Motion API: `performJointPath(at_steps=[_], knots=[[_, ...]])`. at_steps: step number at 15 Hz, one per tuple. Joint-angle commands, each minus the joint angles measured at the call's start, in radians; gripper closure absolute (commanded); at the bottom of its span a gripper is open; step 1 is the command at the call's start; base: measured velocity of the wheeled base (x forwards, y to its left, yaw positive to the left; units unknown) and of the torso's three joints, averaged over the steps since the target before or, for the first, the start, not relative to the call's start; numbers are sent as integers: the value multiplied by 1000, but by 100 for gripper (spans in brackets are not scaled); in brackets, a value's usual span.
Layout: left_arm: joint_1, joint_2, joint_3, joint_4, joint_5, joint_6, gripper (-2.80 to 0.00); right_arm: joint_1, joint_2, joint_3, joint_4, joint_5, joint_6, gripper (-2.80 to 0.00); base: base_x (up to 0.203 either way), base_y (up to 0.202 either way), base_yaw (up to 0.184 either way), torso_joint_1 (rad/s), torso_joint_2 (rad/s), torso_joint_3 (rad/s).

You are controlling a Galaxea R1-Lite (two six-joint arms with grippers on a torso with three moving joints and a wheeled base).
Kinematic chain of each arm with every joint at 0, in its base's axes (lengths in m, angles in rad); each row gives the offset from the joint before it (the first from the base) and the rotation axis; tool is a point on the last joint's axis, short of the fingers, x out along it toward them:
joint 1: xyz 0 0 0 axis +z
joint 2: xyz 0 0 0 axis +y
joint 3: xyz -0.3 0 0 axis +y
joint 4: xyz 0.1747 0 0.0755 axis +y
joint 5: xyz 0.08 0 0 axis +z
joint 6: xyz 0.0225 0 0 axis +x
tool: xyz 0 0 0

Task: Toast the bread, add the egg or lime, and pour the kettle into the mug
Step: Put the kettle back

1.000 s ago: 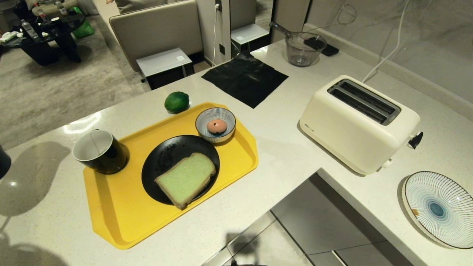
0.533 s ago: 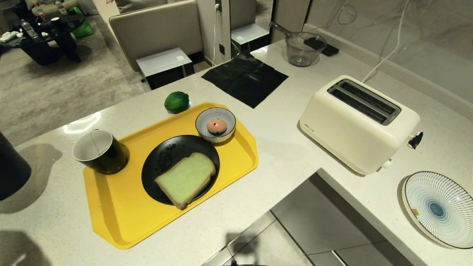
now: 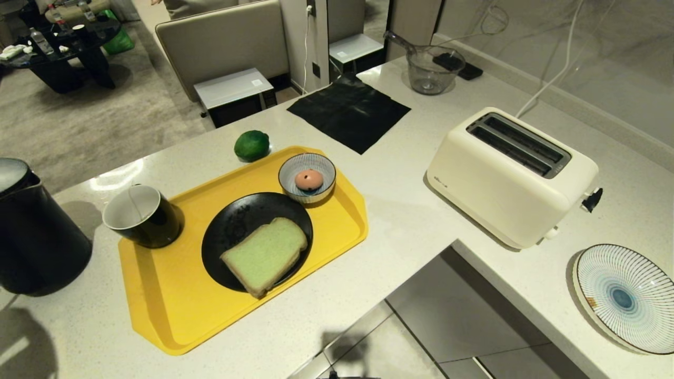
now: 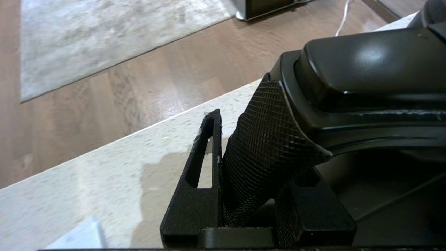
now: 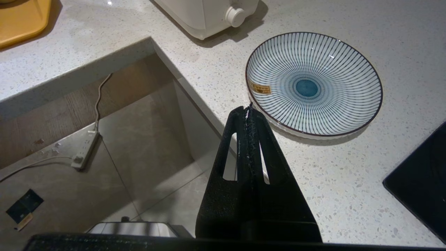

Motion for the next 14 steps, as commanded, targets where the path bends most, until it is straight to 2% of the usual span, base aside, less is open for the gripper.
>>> performJointPath(at_steps=[1, 7, 10, 12, 14], knots=[[-21, 19, 7, -19, -3, 2, 0, 0, 2, 26, -1, 0, 0, 0, 0, 0, 0, 0, 0, 0], [-30, 24, 26, -44, -4, 5, 0, 0, 2, 26, -1, 0, 0, 0, 0, 0, 0, 0, 0, 0], [-29, 15, 72, -40, -4, 17, 0, 0, 2, 26, -1, 0, 0, 0, 0, 0, 0, 0, 0, 0], [-27, 1, 121, -29, -6, 51, 0, 0, 2, 26, -1, 0, 0, 0, 0, 0, 0, 0, 0, 0], [-16, -4, 162, -17, -29, 137, 0, -1, 2, 26, -1, 0, 0, 0, 0, 0, 0, 0, 0, 0]])
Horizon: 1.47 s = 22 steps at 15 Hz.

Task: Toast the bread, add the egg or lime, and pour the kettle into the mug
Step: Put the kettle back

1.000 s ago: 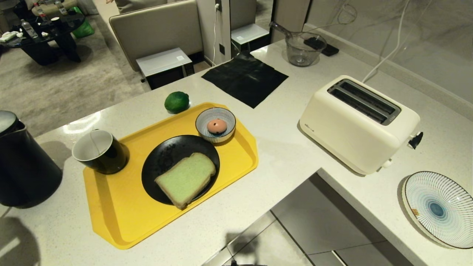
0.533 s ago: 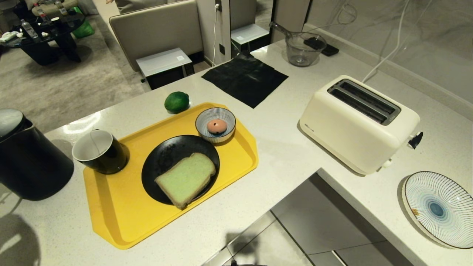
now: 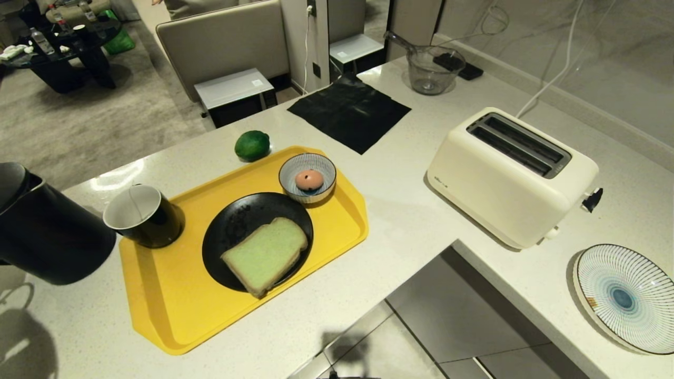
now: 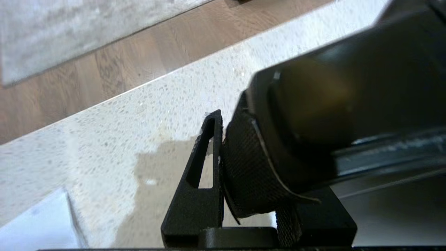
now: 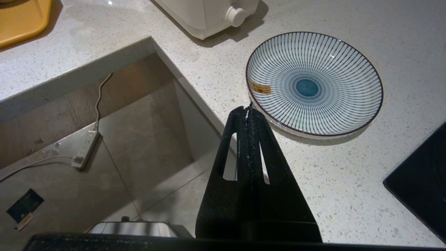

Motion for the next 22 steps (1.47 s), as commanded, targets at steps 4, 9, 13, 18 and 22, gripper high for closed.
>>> performJointPath(at_steps=[4, 9, 13, 18, 22], knots=[[18, -13, 29, 41, -21, 81, 0, -1, 2, 26, -1, 0, 0, 0, 0, 0, 0, 0, 0, 0], [28, -21, 31, 54, -21, 84, 0, 0, 2, 26, -1, 0, 0, 0, 0, 0, 0, 0, 0, 0], [43, -21, 25, 58, -22, 74, -280, -1, 2, 26, -1, 0, 0, 0, 0, 0, 0, 0, 0, 0], [102, -25, 49, 83, -179, 85, -280, 0, 2, 26, -1, 0, 0, 0, 0, 0, 0, 0, 0, 0], [118, -80, 105, 129, -271, 178, -280, 0, 2, 26, -1, 0, 0, 0, 0, 0, 0, 0, 0, 0]])
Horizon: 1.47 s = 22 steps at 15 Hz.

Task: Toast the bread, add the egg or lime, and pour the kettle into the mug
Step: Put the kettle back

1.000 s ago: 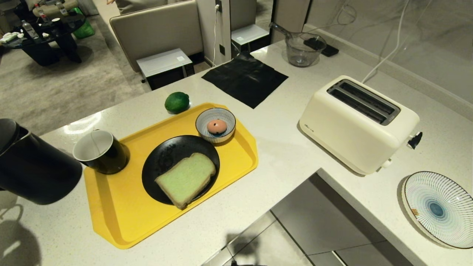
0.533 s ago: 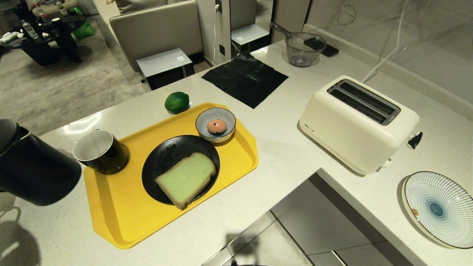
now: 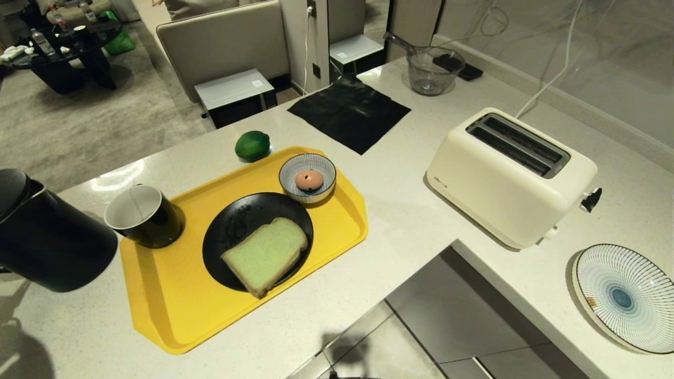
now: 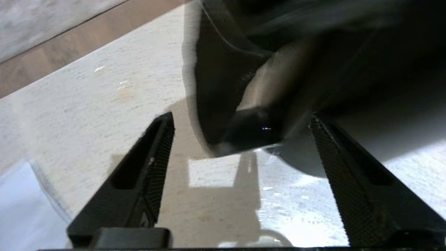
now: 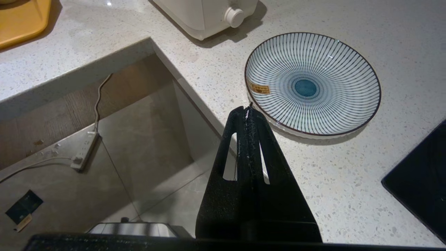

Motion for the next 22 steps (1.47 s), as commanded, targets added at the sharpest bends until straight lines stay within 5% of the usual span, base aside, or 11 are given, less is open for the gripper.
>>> performJointPath(at_steps=[1, 9, 11, 18, 22], knots=[[4, -55, 20, 23, -16, 33, -280, 0, 2, 26, -1, -1, 0, 0, 0, 0, 0, 0, 0, 0], [23, -308, 206, 38, -31, 73, -280, 0, 2, 26, -1, -1, 0, 0, 0, 0, 0, 0, 0, 0], [34, -379, 249, 19, -35, 77, 0, -1, 2, 26, -1, -1, 0, 0, 0, 0, 0, 0, 0, 0], [34, -642, 276, 3, -37, 61, 0, -1, 2, 26, -1, -1, 0, 0, 0, 0, 0, 0, 0, 0], [-94, -752, 220, 11, -37, -52, 0, 0, 2, 26, -1, -1, 0, 0, 0, 0, 0, 0, 0, 0]])
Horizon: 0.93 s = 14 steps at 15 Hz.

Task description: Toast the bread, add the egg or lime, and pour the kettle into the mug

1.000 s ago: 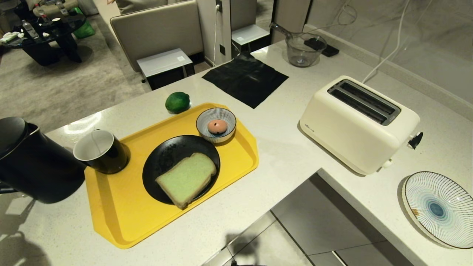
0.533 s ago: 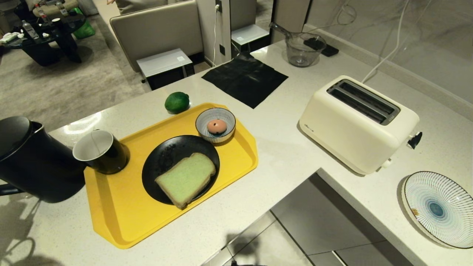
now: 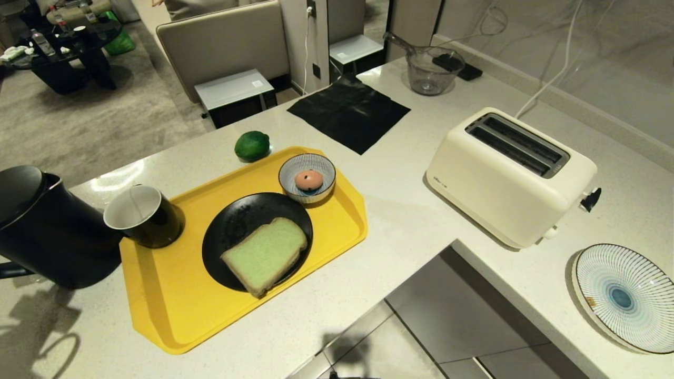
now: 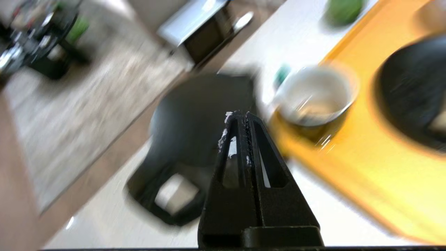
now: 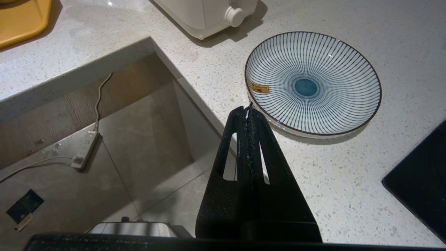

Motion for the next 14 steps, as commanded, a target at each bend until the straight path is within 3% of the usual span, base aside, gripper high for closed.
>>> performJointPath(at_steps=[1, 4, 6, 7, 9, 10, 12, 14], knots=[[-108, -78, -74, 4, -4, -88, 0, 0, 2, 26, -1, 0, 0, 0, 0, 0, 0, 0, 0, 0], [-263, -117, -297, 153, 2, -245, 0, 0, 2, 26, -1, 0, 0, 0, 0, 0, 0, 0, 0, 0], [-367, -130, -478, 438, 42, -290, 0, 0, 2, 26, -1, 0, 0, 0, 0, 0, 0, 0, 0, 0], [-431, -134, -543, 603, 117, -295, 0, 0, 2, 26, -1, 0, 0, 0, 0, 0, 0, 0, 0, 0], [-593, -145, -648, 909, 401, -256, 0, 0, 2, 26, -1, 0, 0, 0, 0, 0, 0, 0, 0, 0], [-671, -164, -676, 1004, 527, -220, 0, 0, 2, 26, -1, 0, 0, 0, 0, 0, 0, 0, 0, 0], [-824, -237, -683, 1071, 744, -180, 0, 0, 2, 26, -1, 0, 0, 0, 0, 0, 0, 0, 0, 0], [-976, -354, -644, 1089, 887, -170, 0, 0, 2, 26, -1, 0, 0, 0, 0, 0, 0, 0, 0, 0]])
